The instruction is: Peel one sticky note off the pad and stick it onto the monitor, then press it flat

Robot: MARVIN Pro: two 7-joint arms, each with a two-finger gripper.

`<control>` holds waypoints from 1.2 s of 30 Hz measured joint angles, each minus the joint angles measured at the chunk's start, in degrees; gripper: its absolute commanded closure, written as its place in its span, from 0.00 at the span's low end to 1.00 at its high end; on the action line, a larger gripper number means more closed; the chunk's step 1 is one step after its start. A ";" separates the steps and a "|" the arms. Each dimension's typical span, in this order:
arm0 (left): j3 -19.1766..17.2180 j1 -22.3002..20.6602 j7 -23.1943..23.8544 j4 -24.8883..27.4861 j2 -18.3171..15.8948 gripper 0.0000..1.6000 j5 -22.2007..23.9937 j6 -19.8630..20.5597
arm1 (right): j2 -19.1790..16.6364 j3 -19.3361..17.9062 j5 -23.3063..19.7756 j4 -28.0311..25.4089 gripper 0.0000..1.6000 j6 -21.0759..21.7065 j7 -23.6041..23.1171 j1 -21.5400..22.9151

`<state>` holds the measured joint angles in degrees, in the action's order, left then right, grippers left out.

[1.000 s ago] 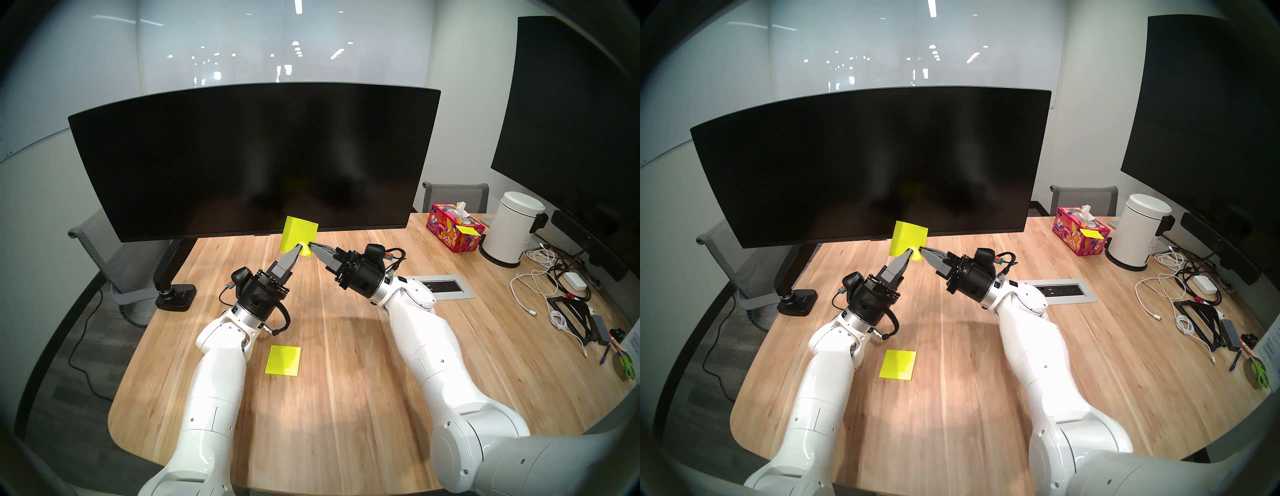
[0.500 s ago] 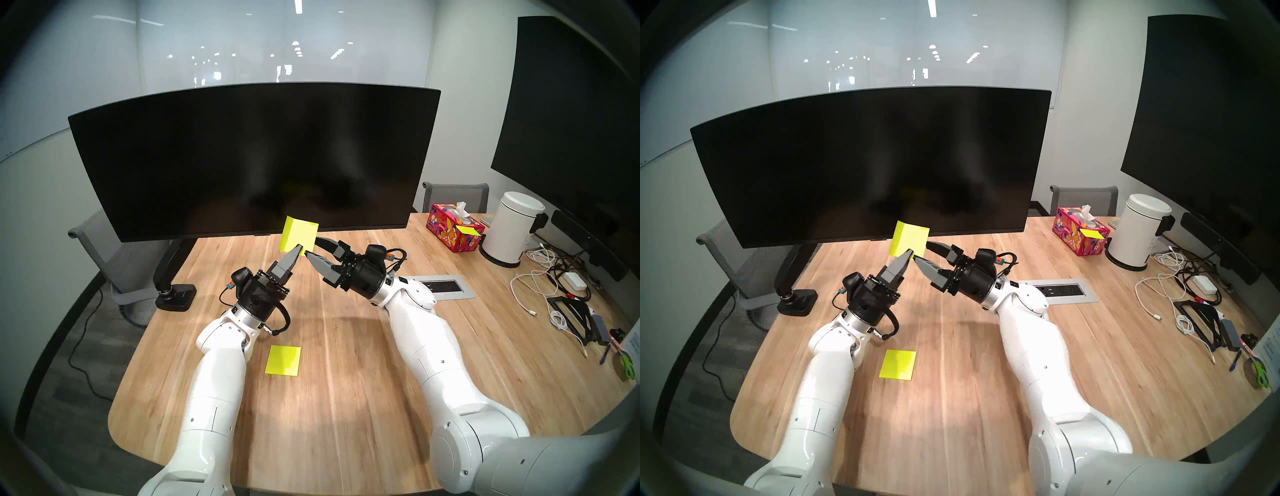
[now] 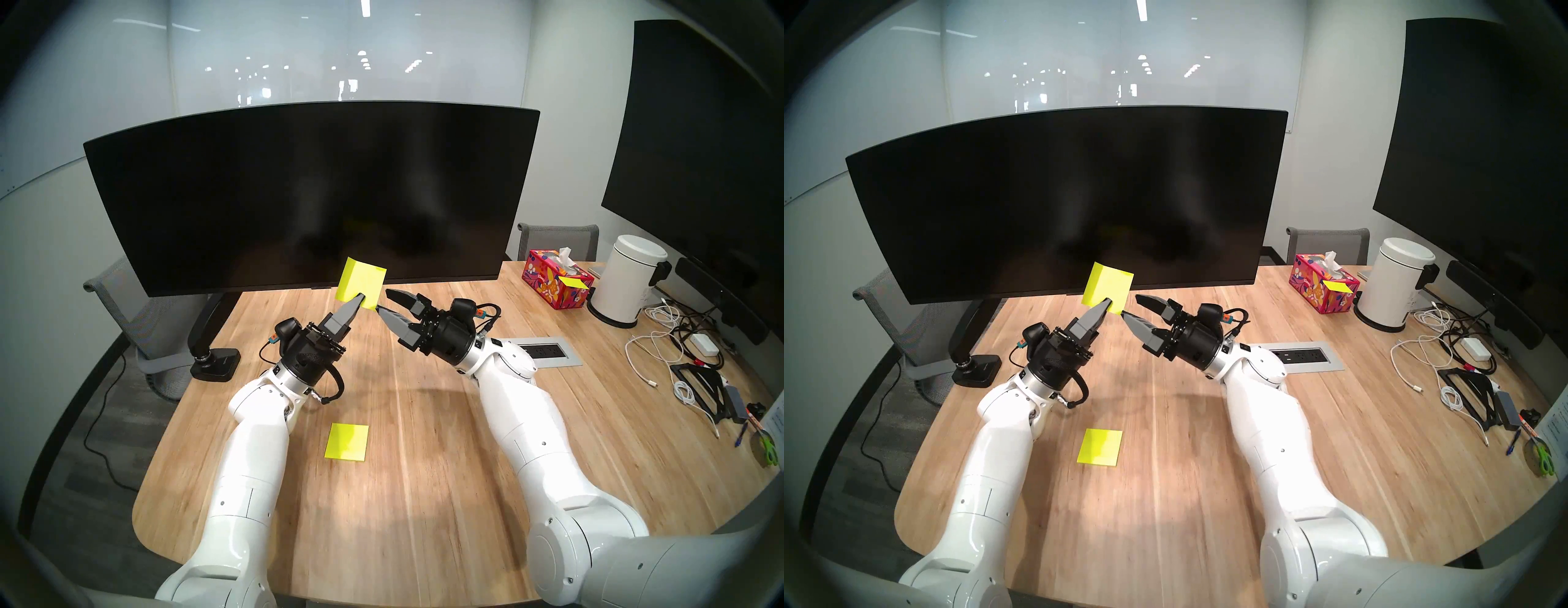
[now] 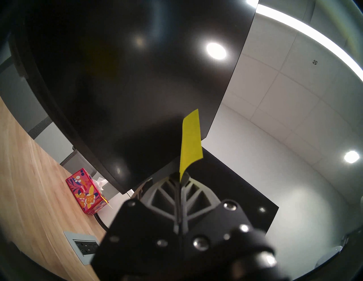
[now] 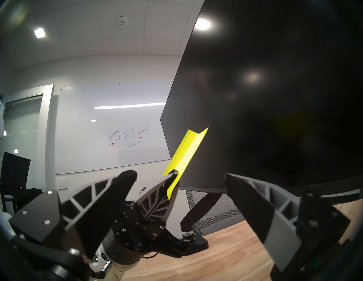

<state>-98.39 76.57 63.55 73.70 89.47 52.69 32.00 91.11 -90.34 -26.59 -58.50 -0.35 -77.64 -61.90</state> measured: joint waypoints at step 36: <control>6.66 -10.11 4.06 -1.59 -12.26 1.00 -13.23 3.85 | -0.08 -1.56 1.05 -2.98 0.00 1.05 0.79 -1.76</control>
<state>-91.72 66.45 67.60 72.11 77.21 39.46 35.85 91.03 -91.90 -25.54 -61.48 0.70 -76.85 -63.66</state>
